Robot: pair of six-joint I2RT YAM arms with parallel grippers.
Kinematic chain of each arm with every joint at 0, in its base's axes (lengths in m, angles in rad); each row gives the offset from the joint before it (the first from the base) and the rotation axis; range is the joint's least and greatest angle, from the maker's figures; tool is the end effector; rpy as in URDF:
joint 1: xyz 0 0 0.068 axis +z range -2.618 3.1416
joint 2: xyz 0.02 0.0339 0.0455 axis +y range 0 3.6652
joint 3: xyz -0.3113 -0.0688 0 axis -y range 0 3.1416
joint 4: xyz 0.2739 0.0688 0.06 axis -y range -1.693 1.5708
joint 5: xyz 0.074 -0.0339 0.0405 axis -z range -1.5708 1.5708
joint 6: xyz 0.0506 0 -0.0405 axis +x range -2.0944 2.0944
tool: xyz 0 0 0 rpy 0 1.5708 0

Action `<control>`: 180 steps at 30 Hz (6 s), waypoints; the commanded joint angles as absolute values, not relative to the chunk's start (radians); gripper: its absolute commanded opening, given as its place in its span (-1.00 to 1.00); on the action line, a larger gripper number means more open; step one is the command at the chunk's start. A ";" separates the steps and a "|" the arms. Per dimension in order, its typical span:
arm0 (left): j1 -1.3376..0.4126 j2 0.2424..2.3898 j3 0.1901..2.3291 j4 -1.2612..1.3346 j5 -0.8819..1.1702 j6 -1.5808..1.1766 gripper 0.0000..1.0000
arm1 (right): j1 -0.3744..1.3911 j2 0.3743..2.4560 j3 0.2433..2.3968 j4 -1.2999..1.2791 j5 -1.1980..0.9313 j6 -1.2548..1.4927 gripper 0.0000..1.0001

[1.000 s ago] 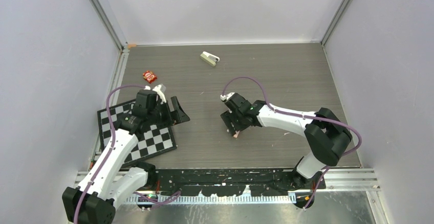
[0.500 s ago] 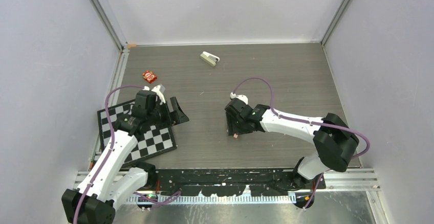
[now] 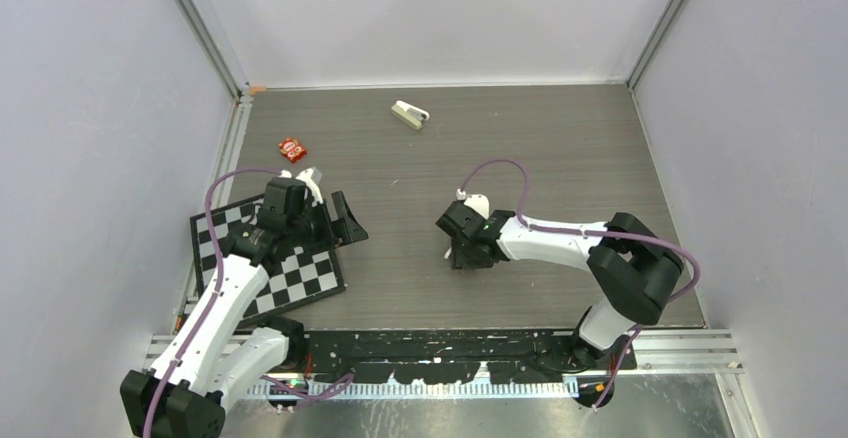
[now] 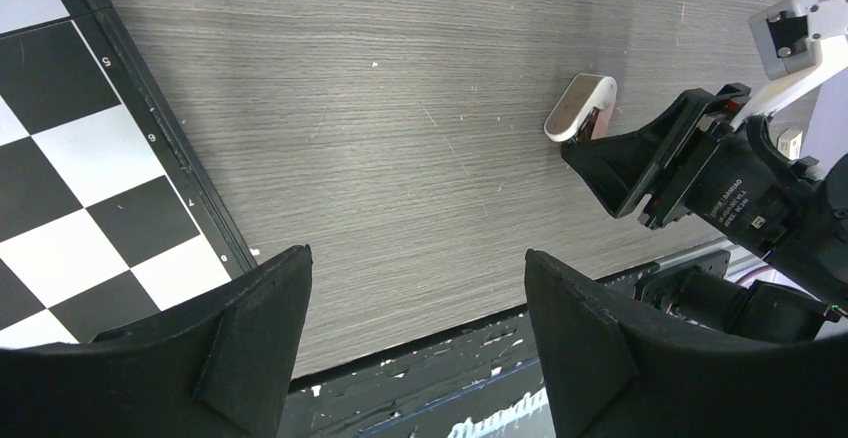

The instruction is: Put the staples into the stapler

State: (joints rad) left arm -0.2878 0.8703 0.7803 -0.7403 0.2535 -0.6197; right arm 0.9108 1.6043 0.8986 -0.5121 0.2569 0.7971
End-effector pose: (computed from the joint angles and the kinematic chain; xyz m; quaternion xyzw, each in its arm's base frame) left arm 0.1695 -0.0634 0.2959 -0.1076 0.9196 -0.2633 0.2710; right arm 0.2066 0.2452 0.1773 -0.0330 0.9761 0.0484 0.2095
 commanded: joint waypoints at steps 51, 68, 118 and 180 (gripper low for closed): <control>-0.599 1.176 0.641 -0.005 0.527 -1.032 0.17 | 1.035 1.186 0.730 -0.068 0.131 0.672 -0.64; -0.617 1.144 0.629 0.028 0.520 -0.993 -0.98 | 1.034 1.157 0.734 -0.110 0.173 0.641 -0.34; -0.616 0.807 0.638 0.089 0.792 -0.575 -1.00 | 0.839 0.952 0.602 0.309 -0.546 0.687 -0.66; -0.821 0.976 0.730 -0.050 -0.124 0.043 -0.37 | 0.856 1.150 0.667 0.009 -0.496 0.748 -0.99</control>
